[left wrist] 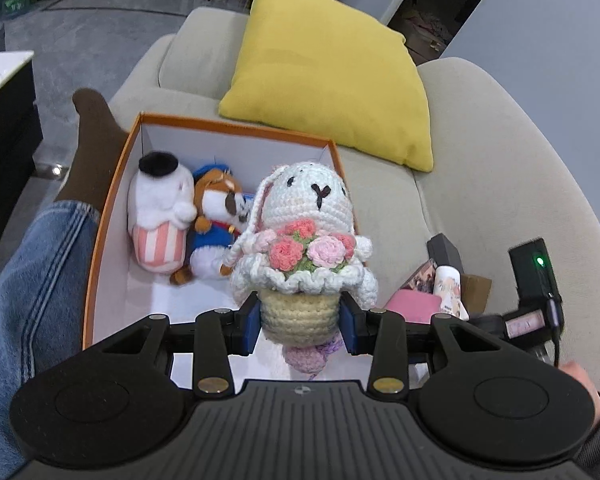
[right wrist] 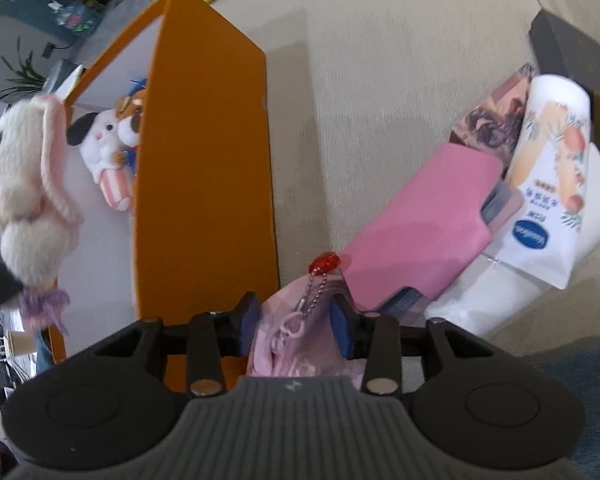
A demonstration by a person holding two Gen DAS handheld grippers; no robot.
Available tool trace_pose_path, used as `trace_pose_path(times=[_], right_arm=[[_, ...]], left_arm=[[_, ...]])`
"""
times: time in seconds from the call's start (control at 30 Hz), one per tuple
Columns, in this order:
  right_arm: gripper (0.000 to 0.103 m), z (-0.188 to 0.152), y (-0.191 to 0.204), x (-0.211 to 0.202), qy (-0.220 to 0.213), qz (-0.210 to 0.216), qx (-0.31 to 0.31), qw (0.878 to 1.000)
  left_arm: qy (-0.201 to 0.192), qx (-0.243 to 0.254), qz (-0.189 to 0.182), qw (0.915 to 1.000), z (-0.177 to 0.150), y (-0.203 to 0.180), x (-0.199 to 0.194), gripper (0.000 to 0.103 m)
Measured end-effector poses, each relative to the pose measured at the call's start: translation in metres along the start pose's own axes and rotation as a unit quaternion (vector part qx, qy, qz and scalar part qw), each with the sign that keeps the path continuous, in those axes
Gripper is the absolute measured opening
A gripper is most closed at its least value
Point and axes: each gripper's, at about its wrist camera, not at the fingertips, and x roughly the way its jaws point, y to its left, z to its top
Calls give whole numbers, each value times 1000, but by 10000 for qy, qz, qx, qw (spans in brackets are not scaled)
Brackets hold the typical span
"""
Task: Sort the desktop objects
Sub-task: 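Carry the bunny into the orange box with the left gripper while the right grasps the pink bag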
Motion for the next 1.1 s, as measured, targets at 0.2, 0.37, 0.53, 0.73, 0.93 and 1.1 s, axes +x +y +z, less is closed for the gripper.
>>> trace_pose_path(times=[0.2, 0.37, 0.53, 0.73, 0.93, 1.1], right_arm=[[36, -2, 5, 1, -46, -74, -67, 9999], [31, -17, 5, -24, -214, 119, -332, 9991], [28, -31, 14, -65, -522, 284, -787, 9951], [27, -37, 37, -118, -1132, 481, -1324, 9835], [27, -24, 51, -143, -1827, 457, -1753, 9663], [27, -2, 72, -152, -2234, 435, -2142, 9499]], left_arm=[[99, 9, -71, 9999, -5, 6, 8, 45], [206, -75, -24, 9998, -5, 8, 12, 45], [252, -87, -31, 9996, -3, 5, 12, 45], [247, -155, -66, 9996, 5, 0, 13, 45], [200, -311, -116, 9992, 17, -1, 18, 45], [260, -502, -83, 9984, 25, 5, 39, 45]])
